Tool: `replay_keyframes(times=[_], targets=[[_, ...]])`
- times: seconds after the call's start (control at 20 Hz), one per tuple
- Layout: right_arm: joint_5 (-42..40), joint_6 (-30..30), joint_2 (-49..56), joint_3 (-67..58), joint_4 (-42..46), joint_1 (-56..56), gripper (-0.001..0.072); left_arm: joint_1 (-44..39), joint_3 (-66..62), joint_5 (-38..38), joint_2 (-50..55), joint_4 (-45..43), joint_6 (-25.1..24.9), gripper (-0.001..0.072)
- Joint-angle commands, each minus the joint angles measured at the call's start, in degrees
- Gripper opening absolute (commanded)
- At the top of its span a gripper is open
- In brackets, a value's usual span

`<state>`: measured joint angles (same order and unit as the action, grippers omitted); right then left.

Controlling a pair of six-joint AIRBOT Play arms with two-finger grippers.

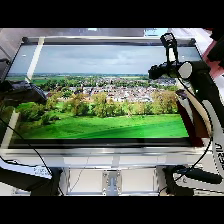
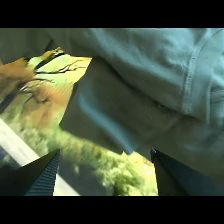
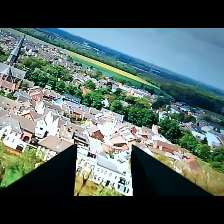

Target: Fold the shirts.

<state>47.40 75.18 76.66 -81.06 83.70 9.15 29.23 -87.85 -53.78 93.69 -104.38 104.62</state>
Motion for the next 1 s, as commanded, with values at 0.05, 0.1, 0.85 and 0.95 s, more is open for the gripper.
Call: replay_keyframes(times=[0.05,0.1,0.85,0.95], targets=[[-0.1,0.0,0.0,0.0,-6.4,0.0,0.0381,1.1,-0.1,4.7,5.8,1.0,-7.9,0.0644],[-0.1,0.0,0.0,0.0,-7.9,0.0,0.0382,1.1,-0.1,5.1,6.8,1.0,-8.7,0.0644],[-0.3,0.0,0.0,0.0,-19.3,0.0,0.0381,1.1,-1.4,10.0,11.6,2.6,-8.8,0.0009],[-0.7,0.0,0.0,0.0,-19.0,0.0,0.0381,1.1,-3.1,6.2,11.6,9.9,-11.3,0.0008]])
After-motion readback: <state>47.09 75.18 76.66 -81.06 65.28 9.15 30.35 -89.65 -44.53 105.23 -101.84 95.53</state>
